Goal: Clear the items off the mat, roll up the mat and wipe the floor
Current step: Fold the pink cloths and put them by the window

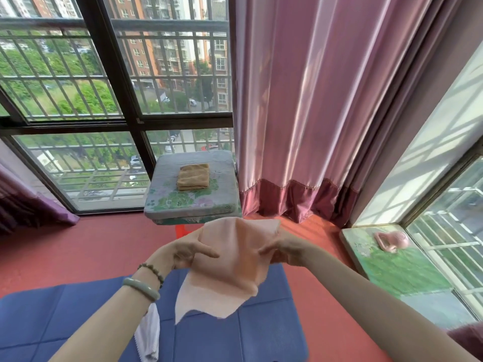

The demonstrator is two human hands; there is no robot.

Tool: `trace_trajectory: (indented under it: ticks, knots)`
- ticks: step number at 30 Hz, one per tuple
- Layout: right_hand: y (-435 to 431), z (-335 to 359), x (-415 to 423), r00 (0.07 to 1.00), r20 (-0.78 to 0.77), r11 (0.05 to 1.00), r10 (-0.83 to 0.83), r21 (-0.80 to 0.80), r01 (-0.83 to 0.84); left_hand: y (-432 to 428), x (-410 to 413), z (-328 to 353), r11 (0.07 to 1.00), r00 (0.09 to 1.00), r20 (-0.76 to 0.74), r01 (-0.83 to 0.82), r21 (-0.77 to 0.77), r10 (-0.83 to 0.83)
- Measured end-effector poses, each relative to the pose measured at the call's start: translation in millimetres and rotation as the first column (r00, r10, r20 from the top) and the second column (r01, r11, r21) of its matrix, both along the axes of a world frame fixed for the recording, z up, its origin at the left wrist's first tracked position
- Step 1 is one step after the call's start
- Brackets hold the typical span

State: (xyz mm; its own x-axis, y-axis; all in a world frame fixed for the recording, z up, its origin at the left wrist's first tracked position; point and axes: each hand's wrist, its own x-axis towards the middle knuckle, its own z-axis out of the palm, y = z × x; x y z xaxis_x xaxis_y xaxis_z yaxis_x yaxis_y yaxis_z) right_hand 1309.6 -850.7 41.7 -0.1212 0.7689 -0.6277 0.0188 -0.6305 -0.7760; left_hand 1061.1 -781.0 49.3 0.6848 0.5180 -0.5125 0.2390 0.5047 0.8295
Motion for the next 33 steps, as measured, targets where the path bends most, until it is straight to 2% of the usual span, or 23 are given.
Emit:
trace_trajectory:
  ticks: [3, 5, 7, 9, 13, 16, 17, 20, 22, 24, 26, 27, 28, 31, 33]
  knots:
    - [5, 2, -4, 0.969, -0.01, 0.969, -0.246, 0.005, 0.246, 1, -2, 2, 0.997, 0.994, -0.108, -0.01, 0.082, 0.019]
    - [8, -1, -5, 0.935, -0.048, 0.936, -0.353, -0.004, 0.353, 2, 0, 0, 0.976, 0.966, -0.178, -0.161, 0.147, 0.187]
    - [10, -4, -8, 0.91, -0.062, 0.912, -0.409, -0.004, 0.41, 5, 2, -6, 0.928, 0.904, -0.241, -0.307, 0.213, 0.354]
    - [11, -1, -14, 0.913, -0.064, 0.915, -0.402, 0.017, 0.404, 4, 6, -7, 0.893, 0.864, -0.265, -0.359, 0.273, 0.428]
    - [13, 1, -17, 0.966, -0.017, 0.955, -0.256, 0.152, 0.256, 7, 10, -6, 0.859, 0.829, -0.265, -0.412, 0.305, 0.492]
    - [14, 0, -16, 0.952, 0.299, 0.961, -0.072, 0.278, -0.015, 9, 11, -4, 0.891, 0.869, -0.245, -0.363, 0.273, 0.43]
    - [16, -2, -16, 0.925, 0.376, 0.954, -0.05, 0.291, -0.067, 9, 12, -2, 0.865, 0.853, -0.218, -0.404, 0.298, 0.474]
    - [20, -4, -19, 0.858, 0.507, 0.946, -0.089, 0.312, -0.086, 13, 16, 2, 0.777, 0.787, -0.186, -0.487, 0.399, 0.589]
    - [21, -4, -21, 0.762, 0.641, 0.939, -0.098, 0.313, -0.142, 14, 20, 8, 0.804, 0.806, -0.197, -0.467, 0.369, 0.559]
    - [22, 1, -28, 0.637, 0.77, 0.938, 0.043, 0.188, -0.291, 10, 26, 14, 0.835, 0.838, -0.168, -0.455, 0.309, 0.519]
    - [21, 11, -36, 0.528, 0.827, 0.864, 0.192, 0.113, -0.49, 7, 30, 19, 0.854, 0.862, -0.128, -0.445, 0.271, 0.49]
    - [22, 15, -40, 0.52, 0.819, 0.817, 0.242, 0.116, -0.565, 5, 32, 20, 0.864, 0.874, -0.11, -0.438, 0.248, 0.474]
    - [23, 20, -44, 0.565, 0.772, 0.777, 0.291, 0.154, -0.61, 6, 32, 19, 0.873, 0.879, -0.104, -0.435, 0.219, 0.464]
    - [25, 23, -54, 0.756, 0.493, 0.799, 0.432, 0.18, -0.574, 9, 29, 19, 0.887, 0.884, -0.129, -0.425, 0.179, 0.449]
    - [26, 24, -58, 0.799, 0.364, 0.812, 0.479, 0.163, -0.561, 11, 26, 19, 0.892, 0.884, -0.161, -0.408, 0.194, 0.44]
